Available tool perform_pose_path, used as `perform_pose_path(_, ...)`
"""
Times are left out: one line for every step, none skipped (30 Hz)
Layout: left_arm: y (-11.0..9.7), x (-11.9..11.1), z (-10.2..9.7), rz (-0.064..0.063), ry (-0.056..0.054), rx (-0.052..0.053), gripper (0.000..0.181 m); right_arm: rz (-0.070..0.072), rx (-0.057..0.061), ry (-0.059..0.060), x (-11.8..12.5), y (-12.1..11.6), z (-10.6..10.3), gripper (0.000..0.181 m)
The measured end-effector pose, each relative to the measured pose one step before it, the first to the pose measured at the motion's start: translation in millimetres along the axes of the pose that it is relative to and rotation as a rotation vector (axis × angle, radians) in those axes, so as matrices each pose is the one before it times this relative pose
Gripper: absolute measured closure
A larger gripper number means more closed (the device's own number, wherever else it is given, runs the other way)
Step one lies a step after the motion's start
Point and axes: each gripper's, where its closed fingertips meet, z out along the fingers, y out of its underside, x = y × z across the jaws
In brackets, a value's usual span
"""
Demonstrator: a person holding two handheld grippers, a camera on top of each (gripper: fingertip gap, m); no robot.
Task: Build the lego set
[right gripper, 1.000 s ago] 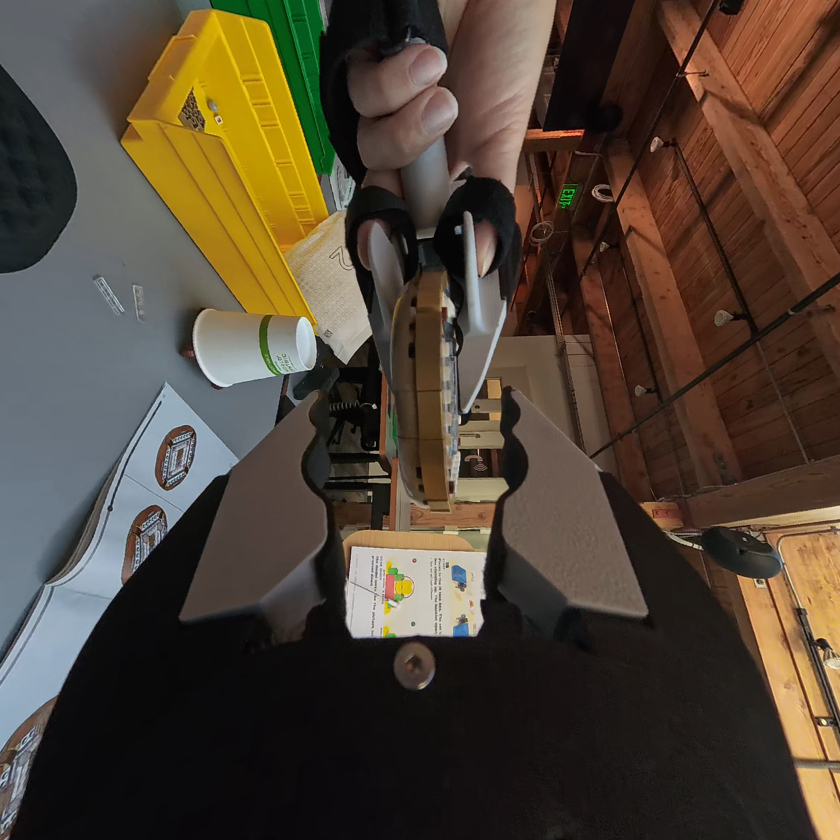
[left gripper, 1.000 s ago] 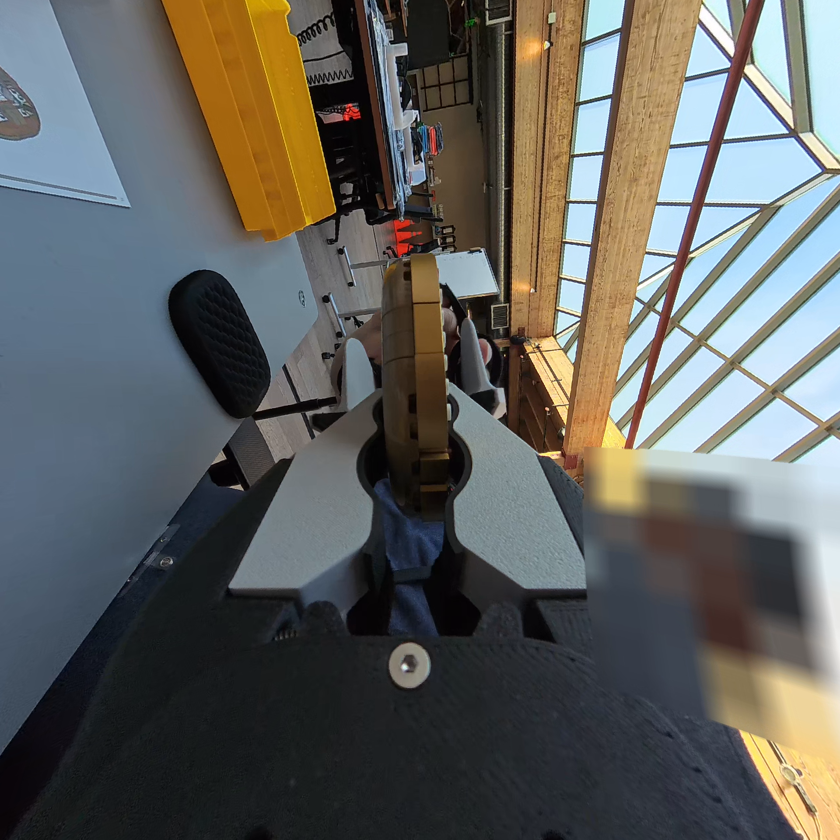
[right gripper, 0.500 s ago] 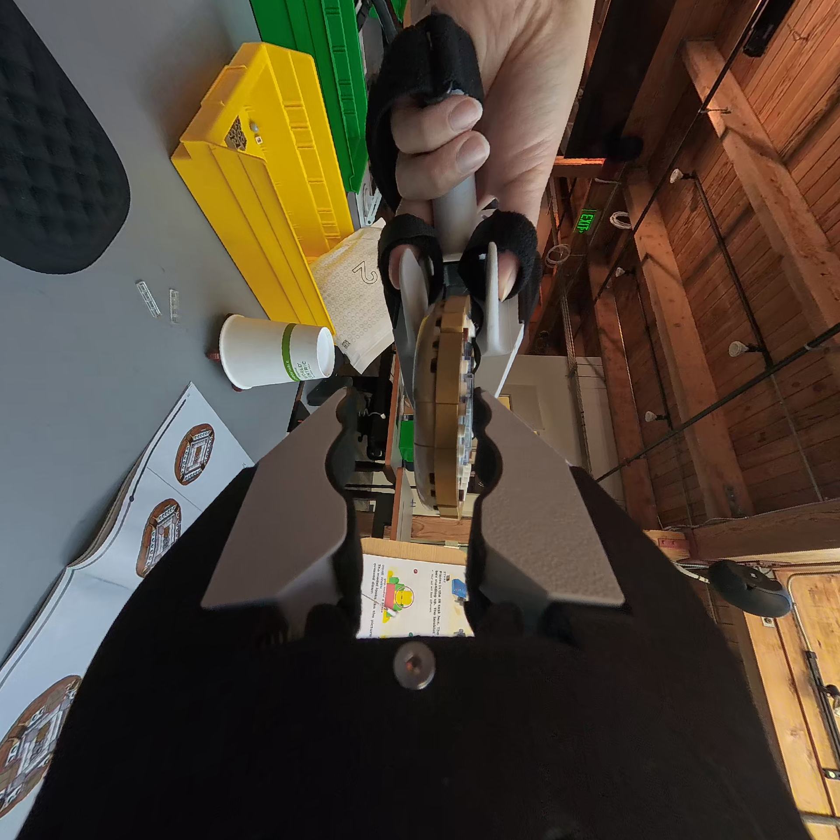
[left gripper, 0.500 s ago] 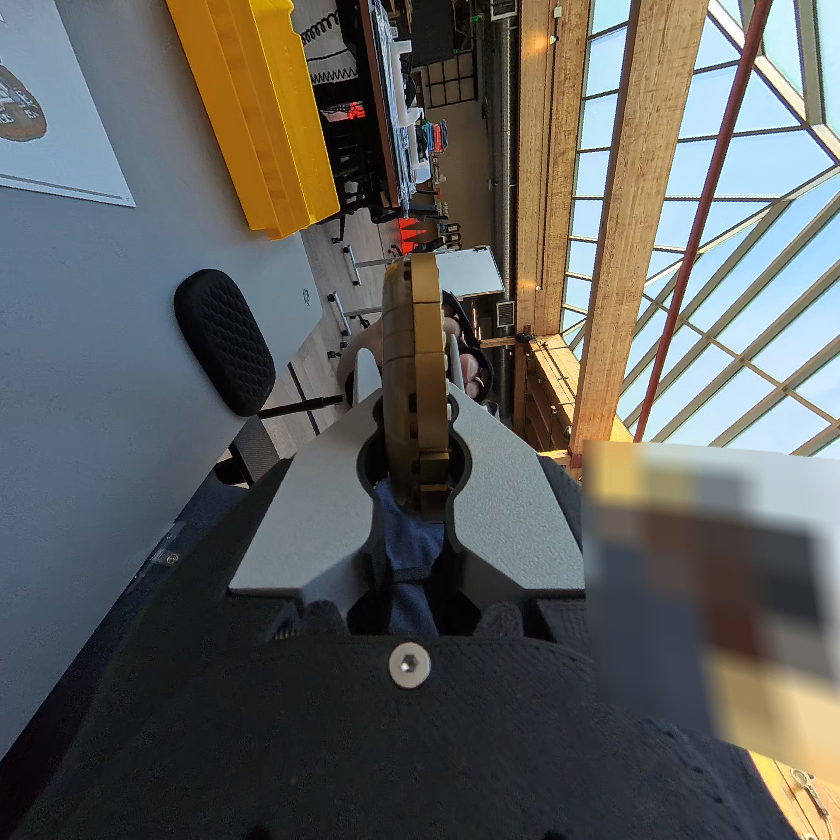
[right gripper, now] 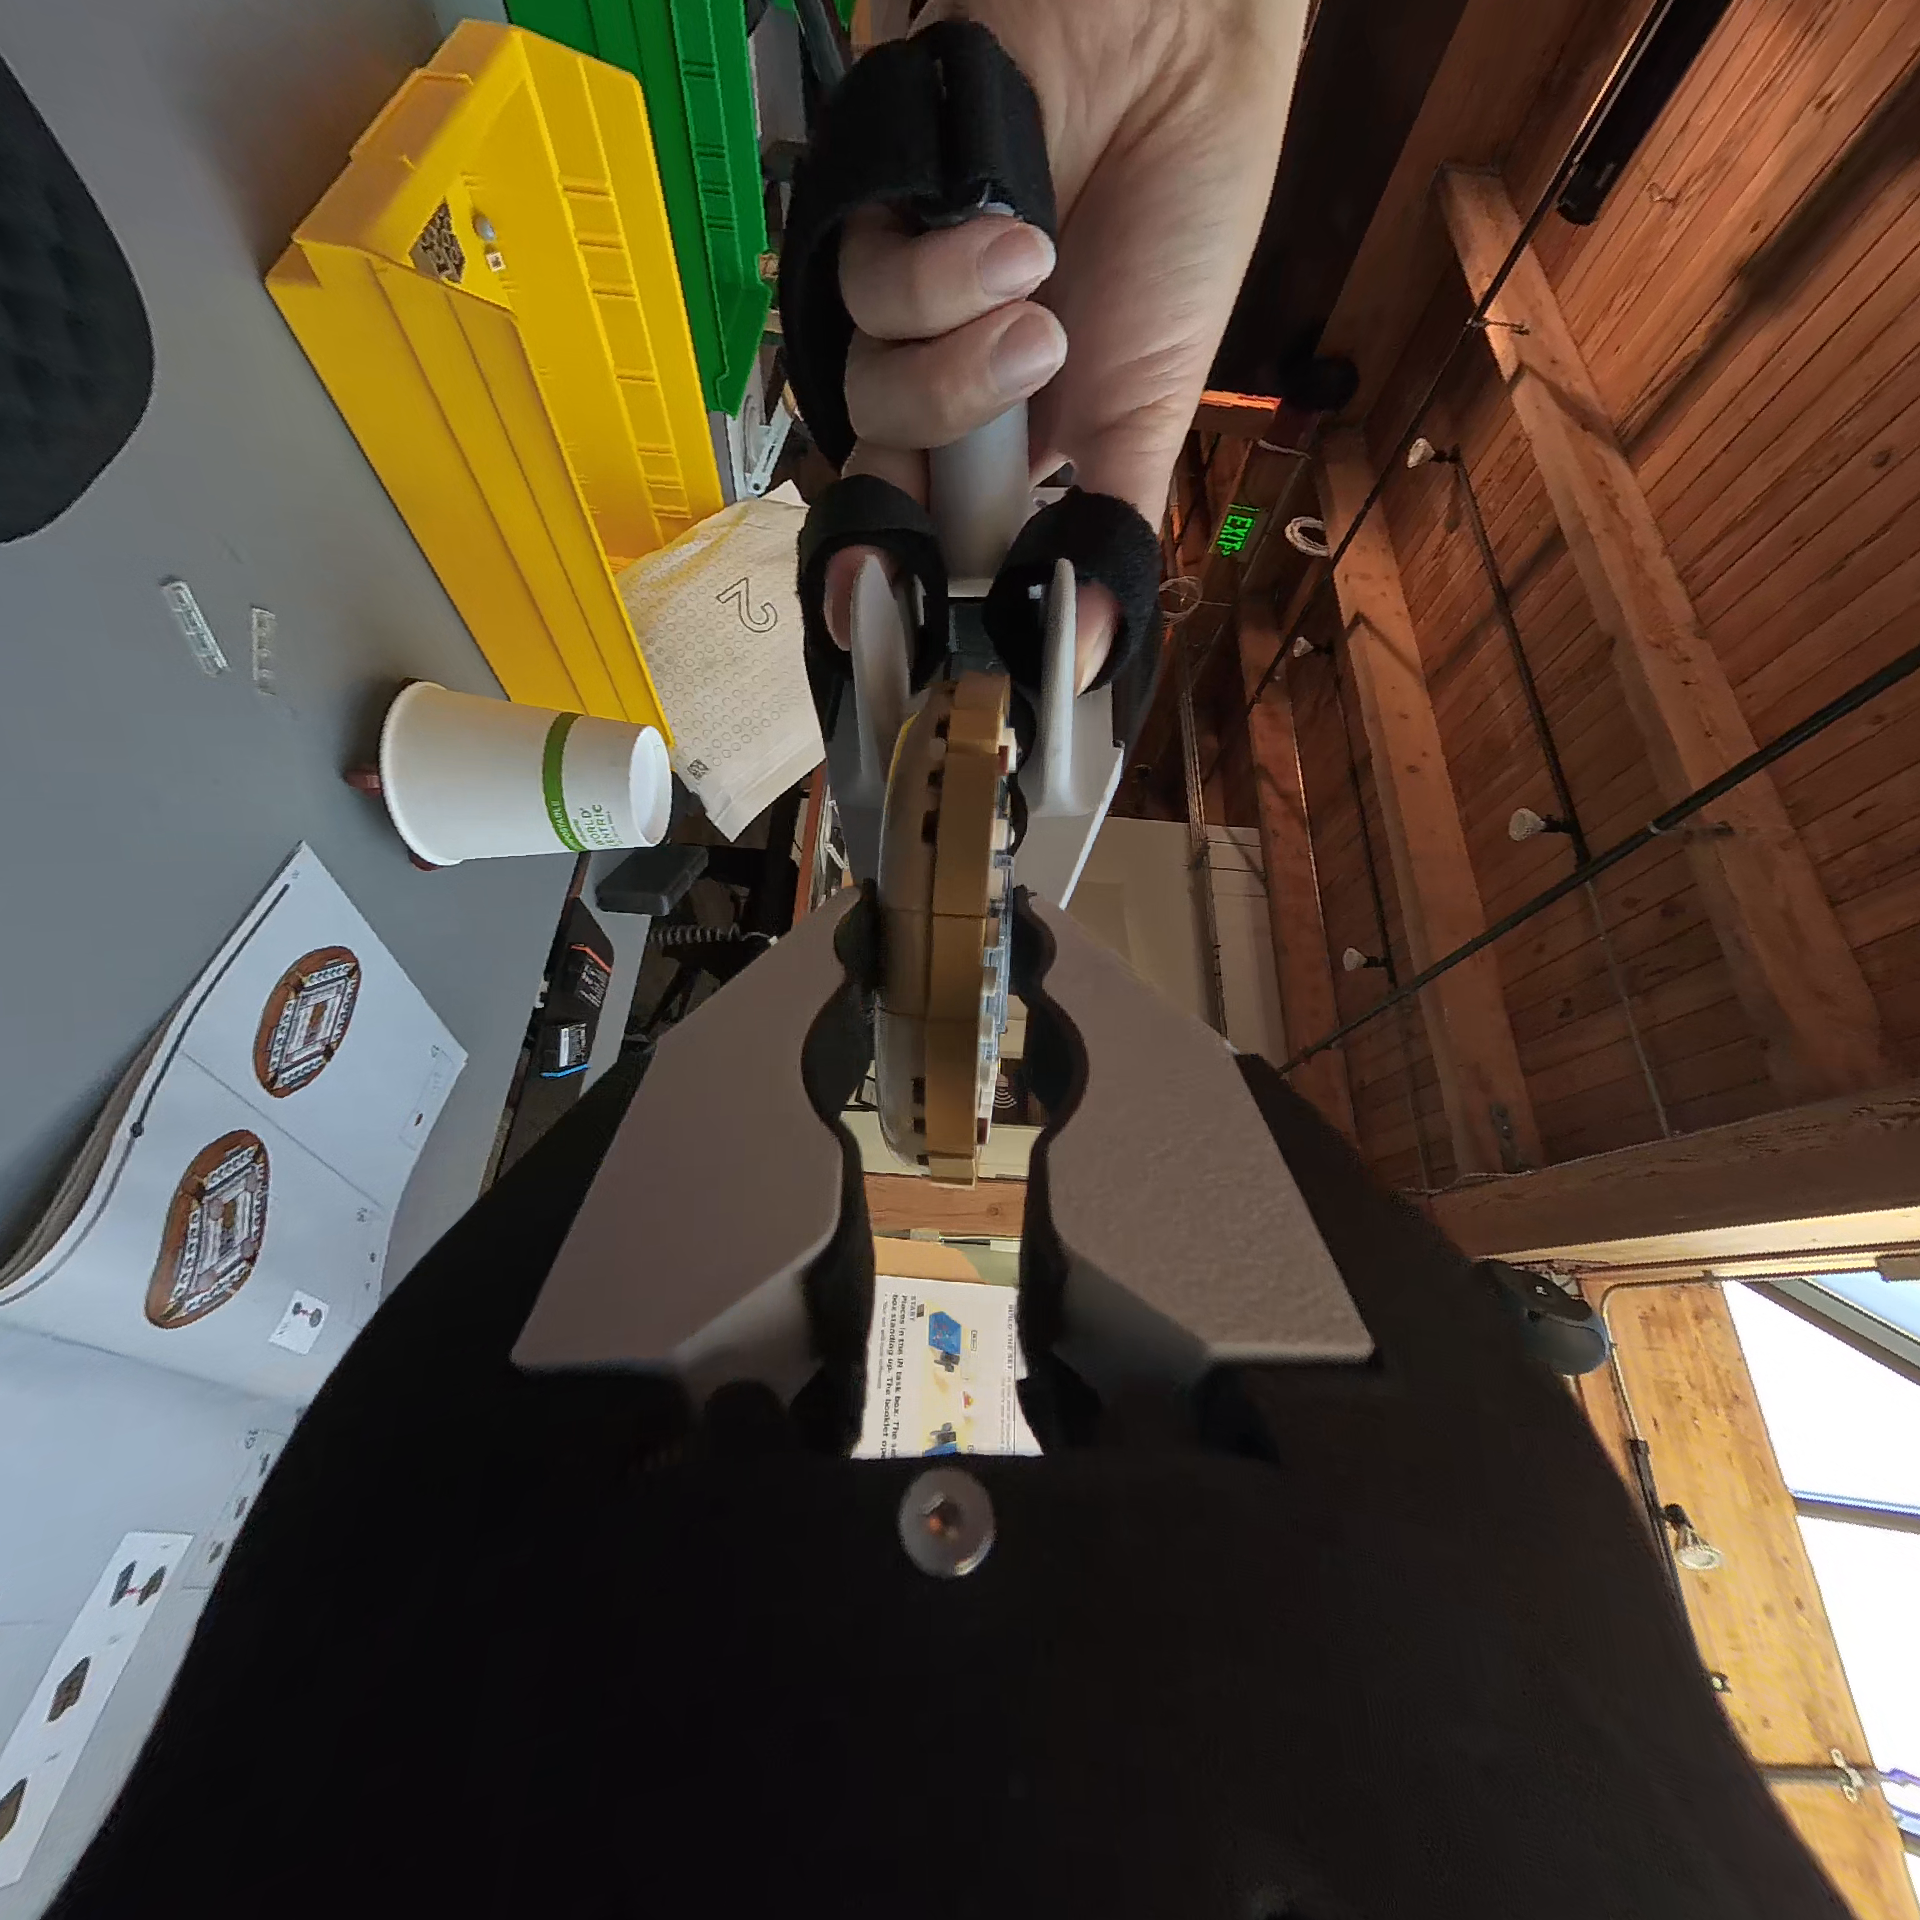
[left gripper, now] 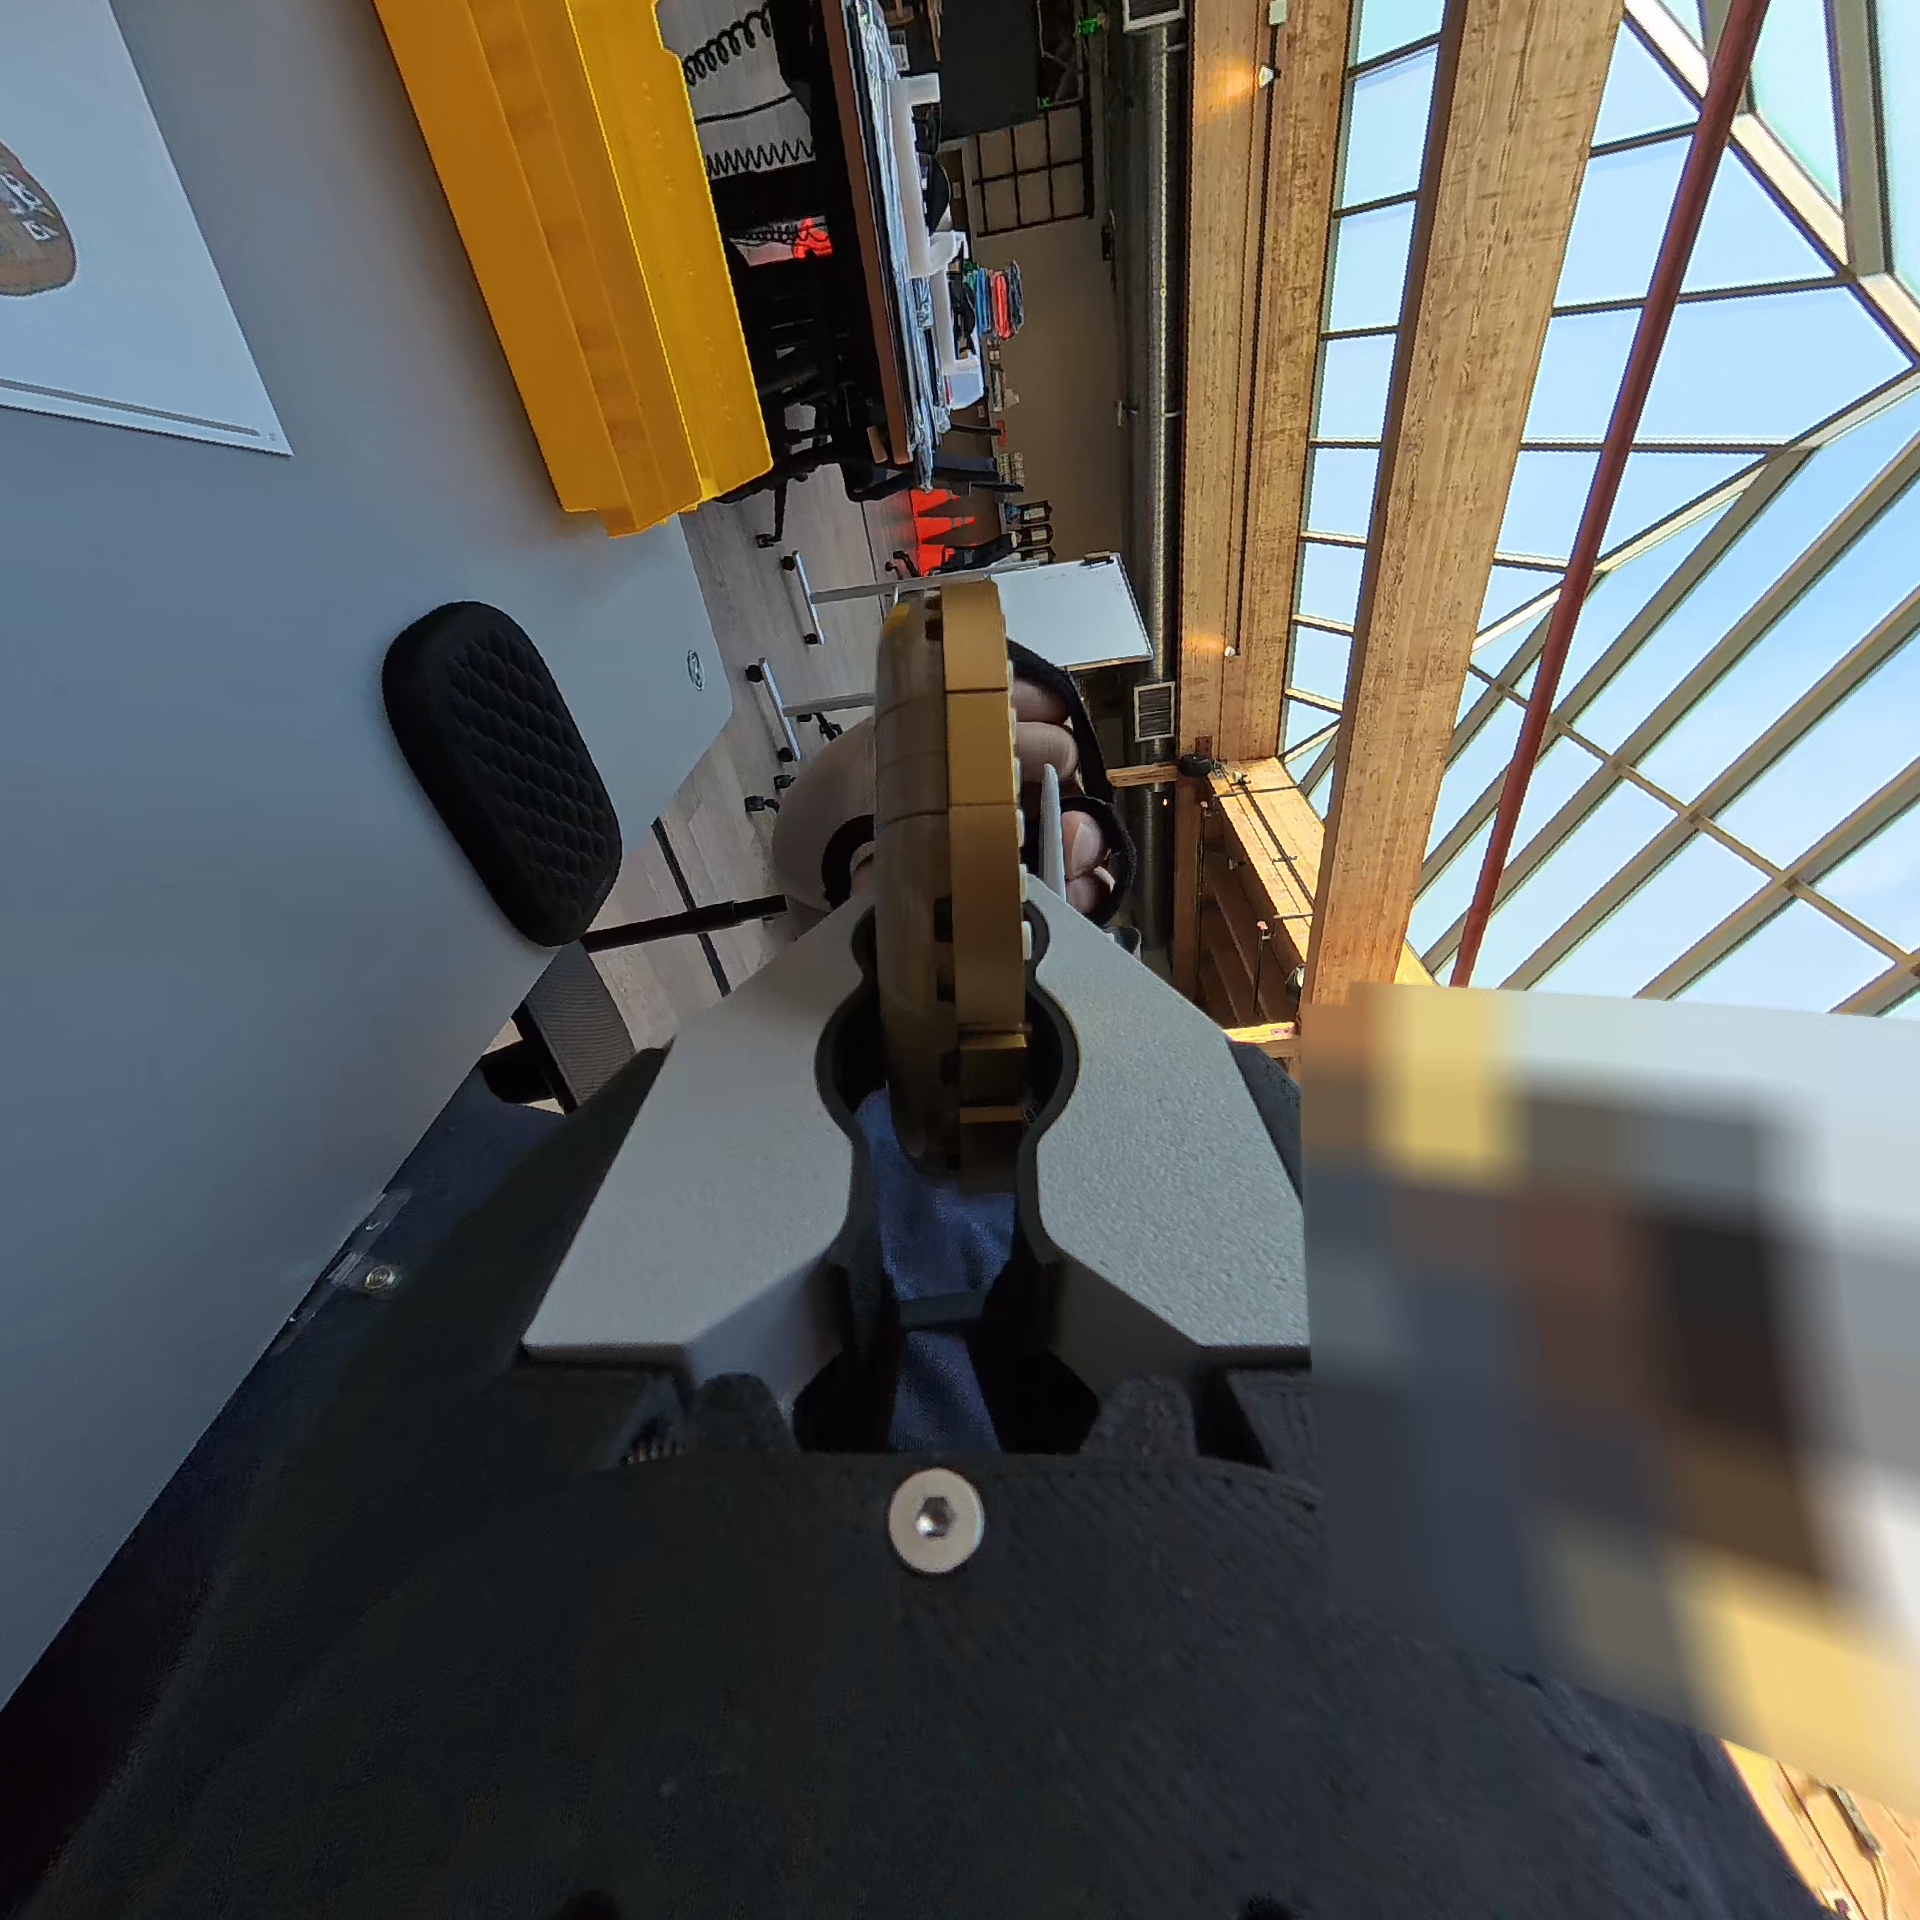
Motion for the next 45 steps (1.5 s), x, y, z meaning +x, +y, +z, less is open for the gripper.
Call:
perform_pose_path(-0.60,0.74,0.06,-0.0031,0.0051,0.0051,0.163,0.0040,-0.0038,0.0043,1.19,0.84,-0.05,0.159)
perform_pose_path(-0.25,0.15,0.10,0.0028,-0.0002,0.0000,0.163,0.0060,-0.0016,0.0000,0.27,0.30,0.12,0.159)
perform_pose_path(0.06,-0.12,0.03,0.0008,-0.0009,-0.0026,0.163,0.0018,0.0008,0.0010,0.01,-0.12,0.06,0.159)
perform_pose_path(-0.25,-0.34,-0.11,0.0000,-0.0021,-0.0004,0.163,-0.0007,0.0001,0.0003,-0.32,0.01,0.13,0.159)
perform_pose_path(-0.30,-0.38,0.03,-0.0001,-0.0006,0.0017,0.162,-0.0021,-0.0018,-0.0001,-0.17,0.28,0.22,0.159)
perform_pose_path(0.22,-0.24,0.07,-0.0040,0.0019,-0.0007,0.162,-0.0022,0.0019,-0.0002,-0.09,-0.06,-0.10,0.159)
perform_pose_path(0.31,-0.17,0.13,-0.0053,0.0025,-0.0012,0.162,0.0012,0.0050,-0.0034,0.02,-0.48,-0.23,0.159)
perform_pose_path(0.22,0.01,0.14,-0.0066,0.0052,0.0003,0.163,0.0042,0.0038,-0.0037,0.37,-0.27,-0.31,0.160)
perform_pose_path(0.18,-0.30,0.22,-0.0081,0.0037,0.0000,0.163,0.0042,0.0045,-0.0090,-0.15,-0.44,-0.09,0.161)
perform_pose_path(0.18,-0.24,0.10,-0.0055,0.0041,-0.0002,0.163,0.0043,0.0018,-0.0094,-0.11,-0.24,-0.16,0.161)
perform_pose_path(0.25,-0.12,0.03,-0.0039,0.0029,-0.0011,0.162,0.0011,0.0047,-0.0045,0.08,-0.43,-0.05,0.161)
perform_pose_path(-0.26,-0.37,-0.10,0.0008,0.0000,0.0014,0.163,-0.0019,0.0008,-0.0039,-0.33,0.22,0.31,0.161)
perform_pose_path(-0.65,-0.02,-0.21,0.0009,0.0013,0.0025,0.163,-0.0006,-0.0029,0.0010,-0.02,0.64,0.46,0.161)
perform_pose_path(-0.49,-0.03,-0.37,0.0037,0.0004,0.0018,0.163,0.0031,-0.0006,0.0017,-0.18,0.26,0.49,0.161)
perform_pose_path(-1.05,0.54,-0.46,0.0064,0.0031,0.0046,0.163,0.0094,-0.0016,0.0045,0.42,1.06,0.79,0.161)
perform_pose_path(-1.31,0.71,-0.61,0.0082,0.0018,0.0052,0.163,0.0154,-0.0023,0.0040,0.43,1.40,0.95,0.160)
perform_pose_path(-1.03,0.88,-0.54,0.0124,0.0015,0.0034,0.163,0.0258,0.0012,-0.0001,0.32,1.05,0.70,0.159)
perform_pose_path(-1.54,1.87,-0.61,0.0160,0.0065,0.0083,0.163,0.0346,0.0039,-0.0101,-0.17,0.94,0.12,0.148)
perform_pose_path(-2.38,1.68,-1.27,0.0179,0.0038,0.0180,0.163,0.0468,0.0025,-0.0039,1.88,1.56,-0.88,0.130)
perform_pose_path(-2.08,0.69,-1.91,0.0233,-0.0035,0.0178,0.164,0.0725,0.0010,-0.0099,2.06,2.40,-2.31,0.119)
perform_pose_path(-1.75,0.63,-2.13,0.0329,-0.0046,0.0190,0.163,0.1004,0.0160,-0.0218,0.92,0.90,-4.01,0.114)
perform_pose_path(-1.44,0.63,-2.21,0.0364,-0.0029,0.0212,0.163,0.1217,0.0316,-0.0133,2.62,0.02,-5.28,0.114)
perform_pose_path(-0.61,0.60,-2.07,0.0340,-0.0002,0.0171,0.163,0.1534,0.0311,0.0110,7.36,1.56,-5.68,0.116)
perform_pose_path(-0.07,-0.22,-1.63,0.0353,-0.0018,0.0163,0.163,0.1996,0.0296,-0.0046,7.07,2.01,-4.72,0.120)
perform_pose_path(-0.40,-1.35,-1.33,0.0372,-0.0077,0.0212,0.163,0.2324,0.0279,-0.0428,3.00,1.47,-3.64,0.119)
perform_pose_path(-0.04,-1.98,-0.80,0.0405,-0.0106,0.0238,0.163,0.2276,0.0240,-0.0324,5.05,1.80,-2.91,0.118)
perform_pose_path(1.05,-2.13,-0.09,0.0403,-0.0090,0.0186,0.163,0.2107,0.0105,-0.0157,7.26,4.24,-1.80,0.118)
perform_pose_path(1.42,-1.57,0.78,0.0397,-0.0037,0.0186,0.163,0.1813,0.0019,-0.0603,0.39,4.69,-0.94,0.114)
perform_pose_path(1.07,-1.30,1.31,0.0360,0.0003,0.0232,0.163,0.1697,0.0153,-0.0567,0.38,3.33,0.40,0.113)
perform_pose_path(1.48,-1.42,1.53,0.0303,0.0025,0.0240,0.163,0.1522,0.0084,-0.0410,2.80,4.88,1.41,0.116)
perform_pose_path(2.36,-1.68,2.01,0.0275,0.0028,0.0179,0.163,0.1273,-0.0048,-0.0408,3.16,6.10,1.49,0.119)
perform_pose_path(3.07,-2.47,2.16,0.0272,-0.0013,0.0135,0.163,0.0913,0.0095,-0.0543,0.55,3.32,1.12,0.124)
perform_pose_path(2.92,-3.40,1.89,0.0280,-0.0079,0.0159,0.163,0.0732,0.0301,-0.0532,-0.56,0.86,0.70,0.126)
perform_pose_path(2.17,-2.64,1.51,0.0272,-0.0048,0.0207,0.163,0.0662,0.0301,-0.0333,1.23,0.34,-0.04,0.129)
perform_pose_path(1.46,-2.05,1.03,0.0226,-0.0029,0.0196,0.164,0.0356,0.0155,-0.0153,2.20,1.60,0.11,0.131)
perform_pose_path(1.30,-2.08,0.78,0.0230,-0.0063,0.0173,0.163,0.0122,-0.0097,0.0059,3.92,4.58,0.18,0.133)
perform_pose_path(0.94,-2.06,0.63,0.0298,-0.0106,0.0169,0.163,-0.0050,-0.0200,0.0217,4.88,5.39,-0.20,0.135)
perform_pose_path(1.83,-2.28,0.80,0.0379,-0.0162,0.0084,0.163,-0.0093,-0.0105,0.0196,3.65,3.50,-0.14,0.138)
perform_pose_path(2.28,-2.02,0.85,0.0395,-0.0181,0.0028,0.163,0.0018,-0.0029,0.0163,3.07,1.95,-0.61,0.140)
perform_pose_path(1.42,-1.10,0.65,0.0330,-0.0148,0.0078,0.163,0.0070,0.0019,0.0075,2.12,0.82,-0.59,0.142)
perform_pose_path(0.71,-0.42,0.65,0.0181,-0.0086,0.0115,0.163,0.0065,0.0015,0.0025,1.43,0.80,-0.40,0.143)
perform_pose_path(0.29,1.21,0.82,0.0027,0.0052,0.0125,0.163,0.0041,0.0009,-0.0009,0.91,0.92,-0.41,0.147)
perform_pose_path(0.45,1.68,0.94,-0.0070,0.0118,0.0085,0.163,0.0016,0.0014,-0.0035,0.52,0.92,-0.27,0.152)
perform_pose_path(0.83,1.00,1.00,-0.0032,0.0069,0.0068,0.163,0.0041,-0.0024,-0.0082,-0.32,1.27,0.07,0.154)
perform_pose_path(1.19,0.16,0.88,0.0040,0.0008,0.0039,0.163,0.0097,0.0030,-0.0058,-0.07,0.71,0.10,0.154)
